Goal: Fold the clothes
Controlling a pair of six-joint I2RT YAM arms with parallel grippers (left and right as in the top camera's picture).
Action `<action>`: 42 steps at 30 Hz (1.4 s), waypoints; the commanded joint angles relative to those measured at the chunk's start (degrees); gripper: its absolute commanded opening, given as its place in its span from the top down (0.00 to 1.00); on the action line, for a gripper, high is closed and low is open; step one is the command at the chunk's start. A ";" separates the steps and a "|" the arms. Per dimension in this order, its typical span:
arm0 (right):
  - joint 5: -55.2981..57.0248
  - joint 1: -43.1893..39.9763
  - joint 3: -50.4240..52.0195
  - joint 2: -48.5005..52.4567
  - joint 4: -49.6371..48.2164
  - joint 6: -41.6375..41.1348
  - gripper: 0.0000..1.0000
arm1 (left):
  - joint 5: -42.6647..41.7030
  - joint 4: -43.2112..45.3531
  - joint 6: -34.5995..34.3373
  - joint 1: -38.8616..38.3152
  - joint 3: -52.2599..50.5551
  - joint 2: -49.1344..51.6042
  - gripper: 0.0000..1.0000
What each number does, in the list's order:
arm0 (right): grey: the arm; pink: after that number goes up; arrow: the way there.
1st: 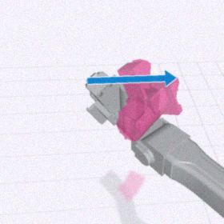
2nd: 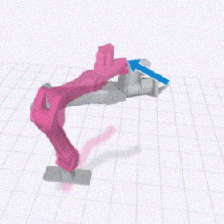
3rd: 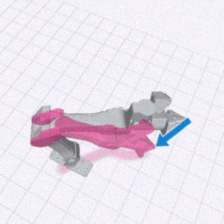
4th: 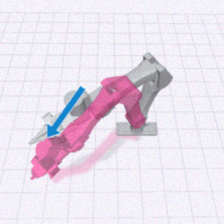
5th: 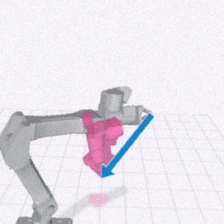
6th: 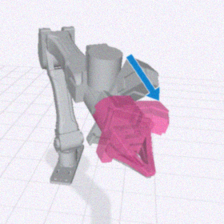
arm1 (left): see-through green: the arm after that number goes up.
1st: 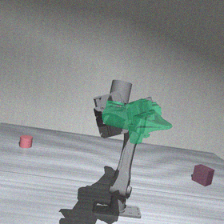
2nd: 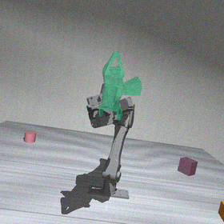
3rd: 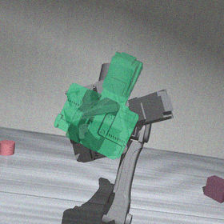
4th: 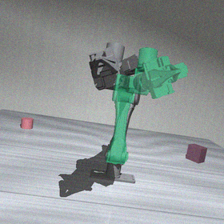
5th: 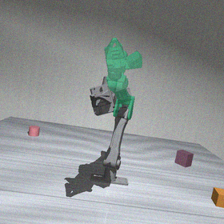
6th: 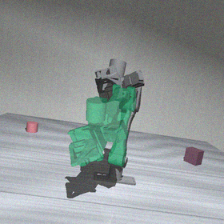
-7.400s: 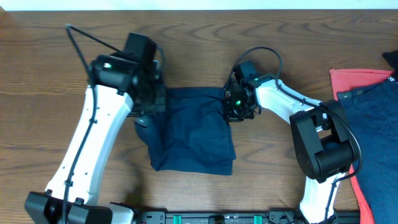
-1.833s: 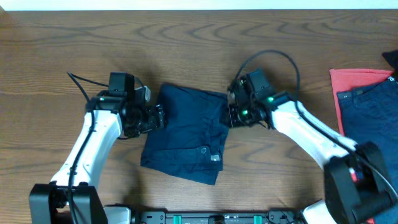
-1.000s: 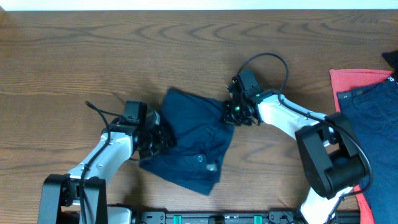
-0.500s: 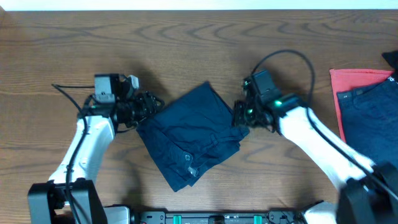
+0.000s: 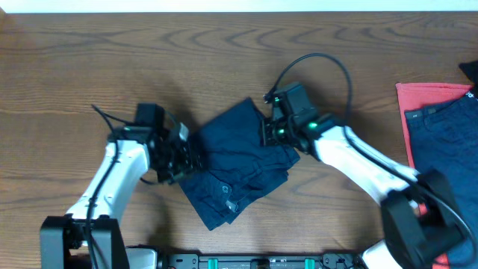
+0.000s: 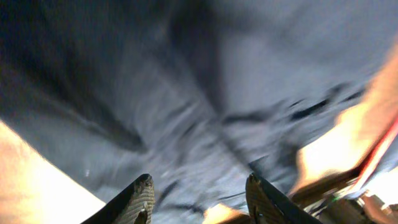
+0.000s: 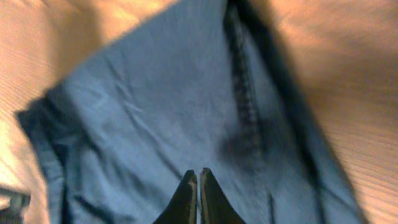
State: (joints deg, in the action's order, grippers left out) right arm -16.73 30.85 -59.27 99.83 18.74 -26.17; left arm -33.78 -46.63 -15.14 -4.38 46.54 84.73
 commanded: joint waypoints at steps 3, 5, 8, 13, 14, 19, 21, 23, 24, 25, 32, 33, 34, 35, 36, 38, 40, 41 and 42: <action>-2.08 0.11 -0.20 6.38 0.50 -3.96 0.99 | 3.82 3.34 -4.74 -0.52 -6.16 0.24 0.50; -0.66 -0.59 -0.20 7.17 3.78 -7.48 0.99 | 3.87 7.32 -4.68 -0.52 -7.48 0.26 0.50; 3.52 -1.36 -0.20 7.15 12.28 -14.64 0.99 | 3.91 16.85 -4.61 -0.52 -8.79 0.44 0.50; 3.82 -1.64 -0.20 6.93 18.47 -17.09 0.99 | 4.94 29.68 -2.54 -0.33 -8.70 1.73 0.50; 3.85 -1.66 -0.20 6.91 18.62 -17.09 0.99 | 4.87 29.75 -2.64 0.00 -8.46 1.75 0.50; 2.91 -2.47 -0.46 5.46 17.09 -8.90 0.99 | -0.79 22.95 -2.73 1.86 -6.01 1.62 0.32; -0.24 -2.82 -0.59 3.98 15.50 -1.62 0.96 | -6.34 18.56 -2.62 2.80 -4.66 1.40 0.23; -4.48 -3.06 -0.68 1.51 14.62 5.62 0.92 | -10.58 14.25 -1.42 3.74 -3.37 1.09 0.21; -5.03 -3.06 -0.68 0.33 14.60 7.15 0.90 | -11.50 11.82 -0.76 4.37 -2.60 0.87 0.21; -4.87 -3.06 -0.68 -0.87 14.64 7.65 0.88 | -11.45 9.62 0.22 5.07 -1.97 0.50 0.20; -3.61 -3.04 -0.61 -1.09 13.81 6.21 0.84 | 1.44 5.40 2.67 9.66 -1.64 -0.76 0.11; -3.28 -3.04 -0.61 -0.37 13.81 5.49 0.84 | 4.70 5.01 2.67 9.90 -1.79 -0.57 0.10; -2.89 -3.04 -0.61 0.57 13.81 4.37 0.84 | 7.34 4.81 2.67 9.99 -2.16 -0.33 0.09; -2.69 -3.04 -0.61 1.66 13.75 3.43 0.85 | 8.20 4.90 2.75 9.99 -2.58 -0.07 0.08; -2.73 -3.04 -0.61 2.78 13.66 2.38 0.86 | 8.11 5.20 3.08 9.99 -3.19 0.48 0.08; -2.80 -3.04 -0.61 4.92 13.60 0.50 0.89 | 7.43 6.03 3.10 9.62 -4.09 1.77 0.08; -2.89 -3.04 -0.61 6.56 13.62 -0.61 0.93 | 6.49 7.19 3.10 9.05 -4.74 3.58 0.08; -3.26 -3.04 -0.61 7.04 13.60 -0.61 0.94 | 5.44 8.00 3.10 8.76 -4.98 4.61 0.08; -3.23 -3.04 -0.61 7.28 13.57 -0.61 0.94 | 3.98 8.81 3.13 8.44 -5.16 5.68 0.08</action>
State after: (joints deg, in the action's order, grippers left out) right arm -19.79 28.29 -60.14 105.56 32.27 -24.67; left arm -29.21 -38.72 -13.21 4.95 42.85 87.31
